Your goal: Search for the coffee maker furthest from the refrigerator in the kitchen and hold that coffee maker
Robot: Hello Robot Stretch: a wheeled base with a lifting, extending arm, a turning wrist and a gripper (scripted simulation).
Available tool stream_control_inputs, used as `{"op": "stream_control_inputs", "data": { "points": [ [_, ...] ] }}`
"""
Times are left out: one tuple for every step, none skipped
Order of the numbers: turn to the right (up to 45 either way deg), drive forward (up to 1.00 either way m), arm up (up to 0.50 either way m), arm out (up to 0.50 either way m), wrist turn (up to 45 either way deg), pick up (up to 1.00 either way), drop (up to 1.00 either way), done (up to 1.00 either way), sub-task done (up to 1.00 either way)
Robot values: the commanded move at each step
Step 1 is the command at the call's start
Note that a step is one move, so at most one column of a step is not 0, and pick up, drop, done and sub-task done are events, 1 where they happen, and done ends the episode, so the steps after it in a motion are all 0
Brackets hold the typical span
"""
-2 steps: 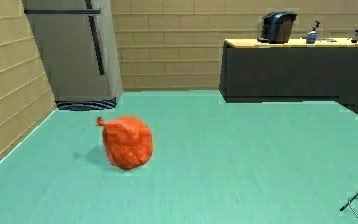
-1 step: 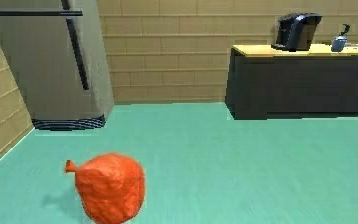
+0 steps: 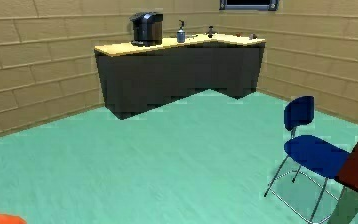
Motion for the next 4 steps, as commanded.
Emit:
{"op": "stream_control_inputs", "data": {
  "points": [
    [0.0, 0.50, 0.00, 0.00, 0.0, 0.00, 0.00, 0.00, 0.00],
    [6.0, 0.00, 0.00, 0.00, 0.0, 0.00, 0.00, 0.00, 0.00],
    [0.0, 0.95, 0.00, 0.00, 0.0, 0.00, 0.00, 0.00, 0.00],
    [42.0, 0.00, 0.00, 0.00, 0.0, 0.00, 0.00, 0.00, 0.00]
  ]
}}
